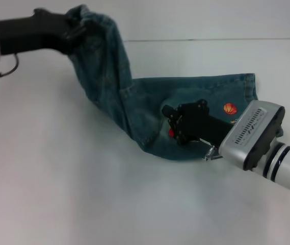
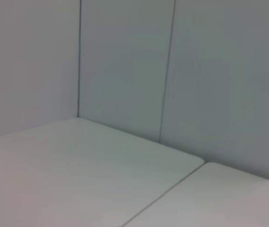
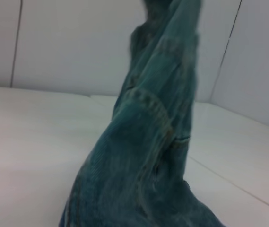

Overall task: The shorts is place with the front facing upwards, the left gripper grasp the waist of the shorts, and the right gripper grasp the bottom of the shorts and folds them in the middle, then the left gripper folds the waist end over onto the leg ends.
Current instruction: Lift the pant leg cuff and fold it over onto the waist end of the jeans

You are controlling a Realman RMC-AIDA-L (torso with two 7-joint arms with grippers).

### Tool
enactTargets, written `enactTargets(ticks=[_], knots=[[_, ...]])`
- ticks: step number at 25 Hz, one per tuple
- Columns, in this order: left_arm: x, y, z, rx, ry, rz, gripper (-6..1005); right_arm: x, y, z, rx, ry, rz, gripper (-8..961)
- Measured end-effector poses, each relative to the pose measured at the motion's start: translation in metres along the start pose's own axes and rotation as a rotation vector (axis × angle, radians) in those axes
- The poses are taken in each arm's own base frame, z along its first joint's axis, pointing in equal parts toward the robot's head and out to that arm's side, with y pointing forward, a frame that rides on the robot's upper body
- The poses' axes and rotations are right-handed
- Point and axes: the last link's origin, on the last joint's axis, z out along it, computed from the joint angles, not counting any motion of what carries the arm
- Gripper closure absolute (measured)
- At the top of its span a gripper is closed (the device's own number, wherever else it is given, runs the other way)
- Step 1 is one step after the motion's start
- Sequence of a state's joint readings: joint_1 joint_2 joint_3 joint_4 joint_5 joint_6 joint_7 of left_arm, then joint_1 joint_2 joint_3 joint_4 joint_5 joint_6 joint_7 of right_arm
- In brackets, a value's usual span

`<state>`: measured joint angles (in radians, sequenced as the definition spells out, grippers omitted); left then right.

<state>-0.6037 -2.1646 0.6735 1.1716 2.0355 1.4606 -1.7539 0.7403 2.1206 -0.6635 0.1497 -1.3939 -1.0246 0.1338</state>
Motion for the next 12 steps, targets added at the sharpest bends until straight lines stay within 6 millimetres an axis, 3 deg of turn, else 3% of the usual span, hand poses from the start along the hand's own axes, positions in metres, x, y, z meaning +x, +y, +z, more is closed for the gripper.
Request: enactTargets(ticks=[6, 12], knots=[[0.029, 0.017, 0.033, -0.054, -0.016, 0.052, 954, -0.005, 0.002, 0.011, 0.006, 0.017, -0.018, 922], [0.042, 0.032, 0.058, -0.101, -0.040, 0.075, 954, -0.011, 0.011, 0.021, -0.047, 0.025, -0.032, 914]])
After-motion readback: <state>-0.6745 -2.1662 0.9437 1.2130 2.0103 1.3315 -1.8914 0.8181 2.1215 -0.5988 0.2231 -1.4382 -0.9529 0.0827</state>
